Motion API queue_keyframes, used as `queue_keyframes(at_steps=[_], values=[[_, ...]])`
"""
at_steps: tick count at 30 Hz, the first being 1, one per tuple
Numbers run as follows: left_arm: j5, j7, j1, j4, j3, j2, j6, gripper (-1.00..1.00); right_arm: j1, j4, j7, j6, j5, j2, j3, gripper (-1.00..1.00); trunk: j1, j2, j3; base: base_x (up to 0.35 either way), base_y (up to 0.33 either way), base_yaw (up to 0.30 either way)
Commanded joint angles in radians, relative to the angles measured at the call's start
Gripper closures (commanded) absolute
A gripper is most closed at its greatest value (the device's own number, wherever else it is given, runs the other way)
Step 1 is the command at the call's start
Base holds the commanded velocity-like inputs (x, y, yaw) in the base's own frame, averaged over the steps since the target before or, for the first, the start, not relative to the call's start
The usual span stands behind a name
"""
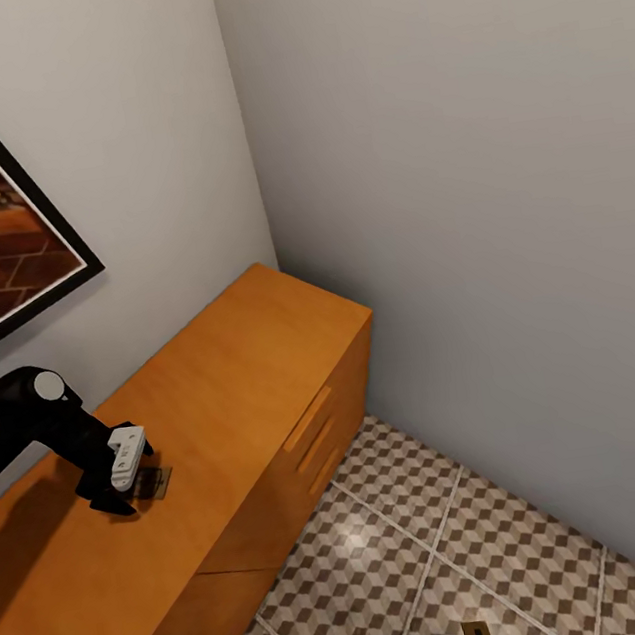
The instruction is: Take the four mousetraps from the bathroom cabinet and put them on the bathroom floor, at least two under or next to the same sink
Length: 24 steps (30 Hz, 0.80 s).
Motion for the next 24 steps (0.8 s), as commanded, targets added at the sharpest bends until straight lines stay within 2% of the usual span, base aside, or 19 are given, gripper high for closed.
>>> queue_keyframes(at_steps=[1,24], values=[[-0.01,-0.001,0.0,-0.001,-0.021,0.0,0.012,-1.0,0.0,0.001,0.005,-0.002,-0.011,0.0,0.006,1.0,0.001,-0.001,-0.002,0.0,0.0,0.0],[-0.023,-0.001,0.0,0.0,-0.022,-0.001,0.012,-1.0,0.0,0.001,0.005,-0.002,-0.011,0.001,0.006,1.0,0.001,-0.001,-0.002,0.0,0.0,0.0]])
